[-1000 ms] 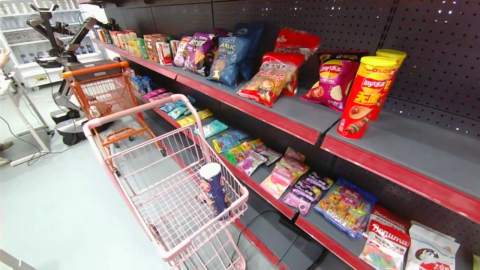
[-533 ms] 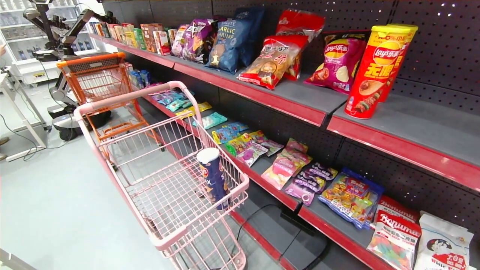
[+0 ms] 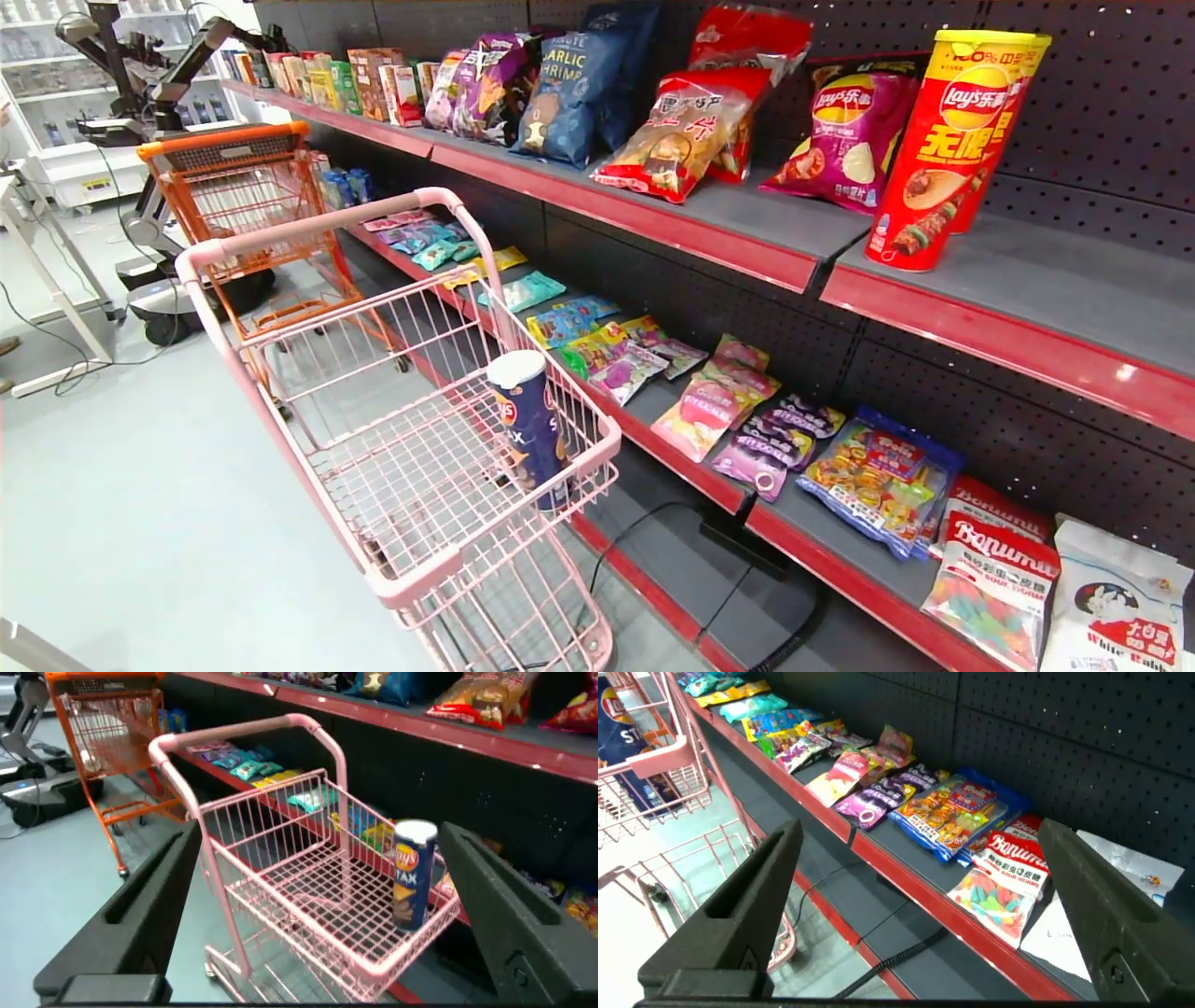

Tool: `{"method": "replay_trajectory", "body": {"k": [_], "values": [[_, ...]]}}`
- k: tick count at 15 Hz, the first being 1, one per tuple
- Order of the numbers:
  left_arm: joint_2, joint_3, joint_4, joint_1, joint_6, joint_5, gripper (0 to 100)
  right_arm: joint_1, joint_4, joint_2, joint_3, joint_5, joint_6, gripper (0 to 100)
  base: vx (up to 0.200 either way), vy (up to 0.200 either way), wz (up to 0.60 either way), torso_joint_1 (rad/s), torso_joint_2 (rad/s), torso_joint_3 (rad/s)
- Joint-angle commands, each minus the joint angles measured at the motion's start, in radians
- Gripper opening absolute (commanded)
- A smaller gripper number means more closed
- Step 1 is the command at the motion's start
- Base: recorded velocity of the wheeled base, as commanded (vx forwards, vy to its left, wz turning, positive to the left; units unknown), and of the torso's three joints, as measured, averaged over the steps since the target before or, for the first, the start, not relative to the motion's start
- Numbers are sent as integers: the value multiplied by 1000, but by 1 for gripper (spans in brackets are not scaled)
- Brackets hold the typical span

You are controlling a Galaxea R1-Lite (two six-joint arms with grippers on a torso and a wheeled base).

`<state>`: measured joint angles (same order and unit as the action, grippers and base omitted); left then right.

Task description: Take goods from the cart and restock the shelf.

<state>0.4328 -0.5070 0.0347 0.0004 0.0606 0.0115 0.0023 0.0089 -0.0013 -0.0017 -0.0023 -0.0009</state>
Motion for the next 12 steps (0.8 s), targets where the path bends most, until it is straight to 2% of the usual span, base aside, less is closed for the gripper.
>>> {"method": "replay_trajectory", "body": {"k": [1, 2, 3, 4, 5, 6, 7, 8, 9, 10, 12], "values": [[695, -240, 229, 1, -35, 62, 100, 1, 0, 1, 0, 1, -1, 100, 0, 0, 0, 0, 0, 0], [758, -197, 301, 3, -44, 111, 100, 1, 0, 1, 0, 1, -1, 100, 0, 0, 0, 0, 0, 0], [870, -120, 401, 12, -76, 179, 100, 1, 0, 1, 0, 1, -2, 100, 0, 0, 0, 0, 0, 0], [959, -68, 478, 16, -82, 219, 100, 1, 0, 1, 0, 1, -2, 100, 0, 0, 0, 0, 0, 0], [1017, -47, 542, 16, -84, 260, 100, 1, 0, 1, 0, 1, -1, 100, 0, 0, 0, 0, 0, 0], [1113, -24, 649, 16, -88, 347, 100, 1, 0, 1, 0, 1, -2, 100, 0, 0, 0, 0, 0, 0], [1199, -19, 734, 16, -114, 409, 100, 1, 0, 1, 0, 1, -2, 100, 0, 0, 0, 0, 0, 0], [1279, -19, 798, 20, -159, 438, 100, 1, 0, 1, 0, 1, -2, 100, 0, 0, 0, 0, 0, 0], [1351, -21, 853, 16, -189, 469, 100, 1, 0, 1, 0, 1, -4, 100, 0, 0, 0, 0, 0, 0], [1419, -22, 904, 4, -200, 504, 100, 1, 0, 1, 0, 2, -5, 100, 0, 0, 0, 0, 0, 0], [1546, -44, 1010, -42, -200, 515, 100, 1, 0, 1, 0, 2, -5, 100, 0, 0, 0, 0, 0, 0]]}}
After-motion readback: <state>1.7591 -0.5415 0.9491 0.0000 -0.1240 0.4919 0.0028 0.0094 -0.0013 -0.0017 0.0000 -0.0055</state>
